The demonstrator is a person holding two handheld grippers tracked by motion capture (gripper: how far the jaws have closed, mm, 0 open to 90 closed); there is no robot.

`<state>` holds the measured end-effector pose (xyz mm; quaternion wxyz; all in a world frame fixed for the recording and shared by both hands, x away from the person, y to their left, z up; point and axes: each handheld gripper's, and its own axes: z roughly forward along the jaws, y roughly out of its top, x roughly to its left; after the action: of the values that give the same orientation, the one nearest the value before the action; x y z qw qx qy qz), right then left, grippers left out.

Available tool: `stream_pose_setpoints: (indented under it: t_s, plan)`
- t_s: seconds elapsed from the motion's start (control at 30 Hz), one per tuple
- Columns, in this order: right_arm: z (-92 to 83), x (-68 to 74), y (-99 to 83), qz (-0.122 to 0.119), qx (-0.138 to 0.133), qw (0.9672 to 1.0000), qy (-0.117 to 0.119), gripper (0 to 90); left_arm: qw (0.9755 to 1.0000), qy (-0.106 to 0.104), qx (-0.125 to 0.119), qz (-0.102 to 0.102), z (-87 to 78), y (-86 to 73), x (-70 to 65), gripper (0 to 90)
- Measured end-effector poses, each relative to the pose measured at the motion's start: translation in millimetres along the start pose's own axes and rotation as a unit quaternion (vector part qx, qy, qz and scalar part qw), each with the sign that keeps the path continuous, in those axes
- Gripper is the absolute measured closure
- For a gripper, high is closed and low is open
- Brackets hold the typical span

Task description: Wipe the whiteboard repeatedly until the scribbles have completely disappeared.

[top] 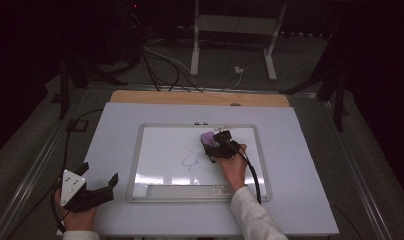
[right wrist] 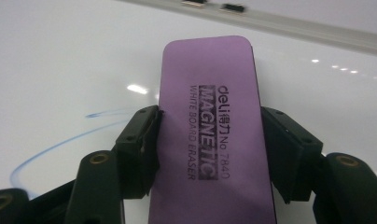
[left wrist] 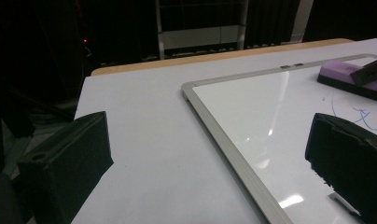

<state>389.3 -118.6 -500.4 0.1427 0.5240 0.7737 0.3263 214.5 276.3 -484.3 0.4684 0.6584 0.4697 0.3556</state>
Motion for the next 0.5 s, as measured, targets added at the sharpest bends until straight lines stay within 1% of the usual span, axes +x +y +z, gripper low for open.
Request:
stream_pose_setpoints:
  t_s: [0.07, 0.13, 0.23, 0.27, 0.3, 0.33, 0.37, 0.4, 0.5]
  plan:
    - [1.0, 8.5, -0.7, -0.012, 0.001, 0.9999, 0.011, 40.9, 1.0, 0.0, 0.0, 0.0, 0.0, 0.2, -0.5, 1.2]
    - [2.1, 20.3, -1.8, -0.029, 0.004, 0.9991, 0.03, 40.9, 1.0, 0.0, 0.0, 0.001, -0.1, 0.4, -0.5, 1.2]
    - [3.2, 35.6, -3.5, -0.055, 0.009, 0.9967, 0.06, 40.8, 1.0, 0.0, 0.0, 0.0, -0.2, 0.2, -0.4, 1.2]
    - [3.5, 39.4, -3.7, -0.061, 0.011, 0.9959, 0.065, 40.9, 1.0, 0.0, 0.0, 0.0, -0.4, 0.2, -0.3, 1.2]
    - [3.5, 41.4, -3.6, -0.066, 0.012, 0.9957, 0.064, 40.9, 1.0, 0.001, -0.001, 0.0, -0.5, 0.2, -0.1, 1.2]
    - [3.6, 40.8, -3.2, -0.066, 0.012, 0.9956, 0.065, 40.9, 1.0, 0.001, -0.001, -0.001, -0.7, 0.1, 0.1, 1.2]
    - [3.9, 39.1, -3.0, -0.065, 0.011, 0.9959, 0.062, 40.9, 1.0, 0.001, -0.001, -0.001, -0.9, 0.0, 0.4, 1.2]
    - [4.0, 36.5, -2.4, -0.062, 0.008, 0.9967, 0.051, 40.9, 1.0, 0.001, -0.002, -0.002, -1.1, 0.0, 0.6, 1.2]
    - [3.7, 24.0, 0.2, -0.038, 0.005, 0.999, 0.023, 41.0, 1.0, 0.001, -0.002, -0.003, -1.2, 0.0, 0.8, 1.2]
